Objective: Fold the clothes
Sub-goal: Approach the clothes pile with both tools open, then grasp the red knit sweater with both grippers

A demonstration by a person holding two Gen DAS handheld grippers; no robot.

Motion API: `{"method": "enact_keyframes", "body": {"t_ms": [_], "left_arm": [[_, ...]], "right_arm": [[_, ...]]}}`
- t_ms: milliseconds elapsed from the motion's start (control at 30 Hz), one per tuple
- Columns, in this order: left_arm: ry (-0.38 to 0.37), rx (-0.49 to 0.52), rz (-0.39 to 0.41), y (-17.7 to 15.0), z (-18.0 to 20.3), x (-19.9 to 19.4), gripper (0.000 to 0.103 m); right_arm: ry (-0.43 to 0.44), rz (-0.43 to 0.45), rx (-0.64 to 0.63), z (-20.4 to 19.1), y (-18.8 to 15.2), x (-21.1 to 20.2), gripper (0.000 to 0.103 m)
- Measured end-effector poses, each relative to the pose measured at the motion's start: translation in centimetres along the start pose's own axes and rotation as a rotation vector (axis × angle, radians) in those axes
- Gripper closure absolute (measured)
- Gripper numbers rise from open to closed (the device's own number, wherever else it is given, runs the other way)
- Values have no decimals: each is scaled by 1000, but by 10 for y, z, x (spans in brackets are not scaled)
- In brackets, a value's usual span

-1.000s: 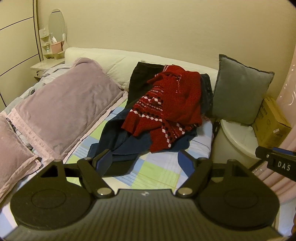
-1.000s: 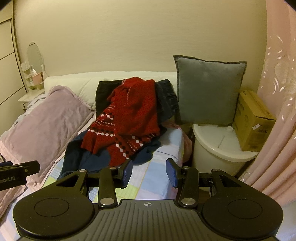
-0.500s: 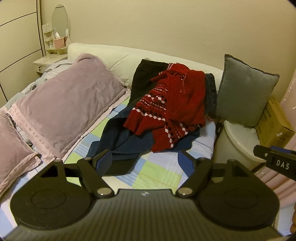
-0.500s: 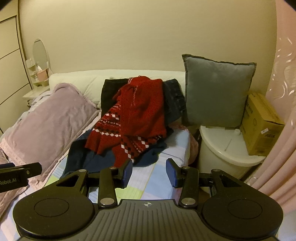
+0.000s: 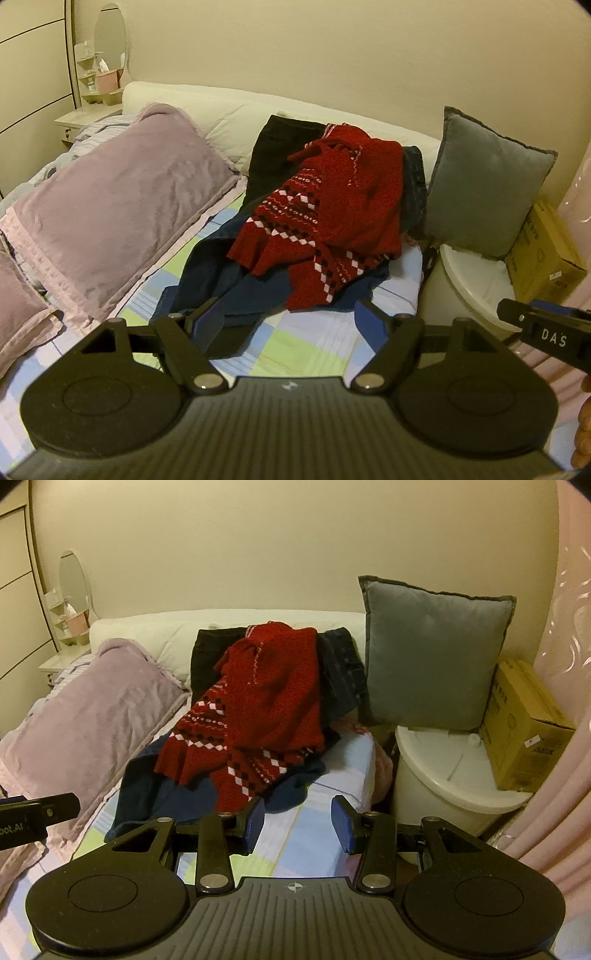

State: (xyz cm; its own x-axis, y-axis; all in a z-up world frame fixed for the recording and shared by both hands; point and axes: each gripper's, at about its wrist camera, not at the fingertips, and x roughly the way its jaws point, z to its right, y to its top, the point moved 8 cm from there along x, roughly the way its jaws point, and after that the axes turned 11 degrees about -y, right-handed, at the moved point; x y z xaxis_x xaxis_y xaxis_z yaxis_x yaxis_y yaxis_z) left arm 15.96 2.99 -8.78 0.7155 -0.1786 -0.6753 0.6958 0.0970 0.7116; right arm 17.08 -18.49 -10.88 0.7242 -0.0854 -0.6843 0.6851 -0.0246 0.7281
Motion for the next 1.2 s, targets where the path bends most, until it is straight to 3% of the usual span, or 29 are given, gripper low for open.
{"method": "enact_keyframes", "body": {"t_ms": [733,933,1200], "left_arm": [[-57,-24,-55,72,8,123,39],[-62,-40,-86,97,5,172,44],[-66,-71,-126,131,1,245,44]], "right_arm": [[27,-106,-23,21,55,131,59],[51,-134,-33,22,79,175,59],[62,-170,-50,23,112,244,59]]}}
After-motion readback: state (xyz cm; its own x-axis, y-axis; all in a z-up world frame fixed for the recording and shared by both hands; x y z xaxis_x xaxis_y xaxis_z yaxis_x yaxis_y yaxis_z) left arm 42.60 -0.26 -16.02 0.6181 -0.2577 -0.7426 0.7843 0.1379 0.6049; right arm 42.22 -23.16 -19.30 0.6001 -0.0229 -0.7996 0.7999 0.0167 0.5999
